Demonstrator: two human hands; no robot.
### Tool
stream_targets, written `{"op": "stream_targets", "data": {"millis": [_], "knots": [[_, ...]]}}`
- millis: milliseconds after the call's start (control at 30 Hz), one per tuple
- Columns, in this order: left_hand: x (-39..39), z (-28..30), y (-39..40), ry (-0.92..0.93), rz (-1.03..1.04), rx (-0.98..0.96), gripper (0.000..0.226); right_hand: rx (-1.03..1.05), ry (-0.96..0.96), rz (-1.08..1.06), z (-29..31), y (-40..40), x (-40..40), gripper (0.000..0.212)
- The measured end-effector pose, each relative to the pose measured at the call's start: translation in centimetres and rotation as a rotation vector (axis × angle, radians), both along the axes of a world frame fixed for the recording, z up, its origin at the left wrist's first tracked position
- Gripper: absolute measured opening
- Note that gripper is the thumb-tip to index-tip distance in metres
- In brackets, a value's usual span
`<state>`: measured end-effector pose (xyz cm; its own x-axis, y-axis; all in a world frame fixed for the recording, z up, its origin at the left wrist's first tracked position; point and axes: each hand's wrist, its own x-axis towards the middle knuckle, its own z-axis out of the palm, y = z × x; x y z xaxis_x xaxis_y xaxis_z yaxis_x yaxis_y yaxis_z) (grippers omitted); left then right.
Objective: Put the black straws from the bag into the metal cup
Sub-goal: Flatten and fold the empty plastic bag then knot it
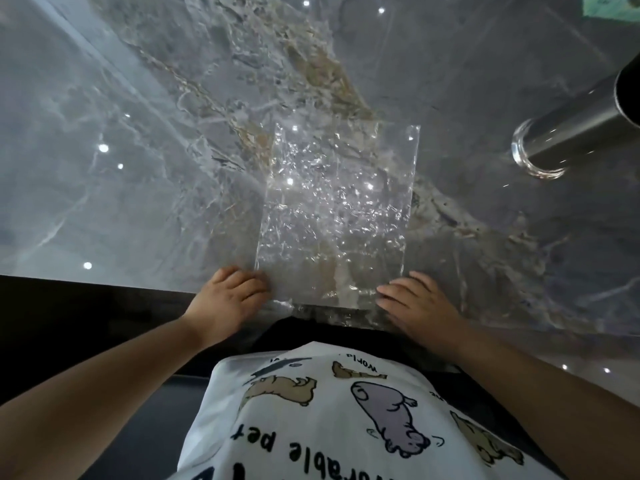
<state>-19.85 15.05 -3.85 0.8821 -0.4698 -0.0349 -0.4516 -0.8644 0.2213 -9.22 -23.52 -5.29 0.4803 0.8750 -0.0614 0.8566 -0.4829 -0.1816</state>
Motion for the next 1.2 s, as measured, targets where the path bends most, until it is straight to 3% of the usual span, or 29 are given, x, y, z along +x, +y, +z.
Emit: {"op": "stream_targets", "data": {"millis": [100, 233, 300, 367, 500, 600, 667, 800, 833, 1033, 1200], "knots": [[1.2, 2.5, -0.5, 0.039, 0.109, -0.264, 0.018, 0.186, 0.198, -0.177, 2.4, 0.7, 1.2, 0.013], [4.1, 5.5, -0.6, 0.207, 0.361, -0.403, 0.055, 0.292, 0.644, -0.663, 6.8, 2.2, 5.7, 0.008], [6.0, 6.6, -0.7, 0.391, 0.462, -0.552, 0.075, 0.390, 0.734, -0.766, 8.4, 2.8, 8.3, 0.013], [8.1, 7.2, -0.7, 0.459, 0.503, -0.754, 0.086, 0.537, 0.843, -0.810, 9.8, 3.4, 10.7, 0.020], [12.1, 7.3, -1.0, 0.521, 0.467, -1.217, 0.062, 0.781, 1.033, -0.972, 10.8, 3.8, 14.1, 0.021], [14.9, 7.3, -1.4, 0.582, 0.510, -1.424, 0.067, 0.820, 0.991, -1.108, 10.5, 4.5, 16.6, 0.019], [16.5, 7.0, -1.8, 0.603, 0.626, -1.412, 0.054, 0.794, 0.910, -1.183, 10.0, 5.3, 17.9, 0.016], [18.3, 4.0, -2.4, 0.492, 0.915, -1.160, 0.015, 0.682, 0.855, -1.219, 7.8, 7.2, 19.5, 0.007], [18.4, 3.2, -2.4, 0.484, 0.972, -1.117, 0.014, 0.673, 0.856, -1.232, 7.2, 7.7, 19.8, 0.003], [19.2, 0.9, -2.4, 0.427, 1.204, -0.955, 0.016, 0.677, 0.941, -1.246, 4.8, 9.0, 21.3, 0.037], [20.1, 0.6, -1.9, 0.394, 1.269, -0.833, 0.014, 0.532, 0.902, -1.231, 3.4, 8.9, 21.8, 0.032]]}}
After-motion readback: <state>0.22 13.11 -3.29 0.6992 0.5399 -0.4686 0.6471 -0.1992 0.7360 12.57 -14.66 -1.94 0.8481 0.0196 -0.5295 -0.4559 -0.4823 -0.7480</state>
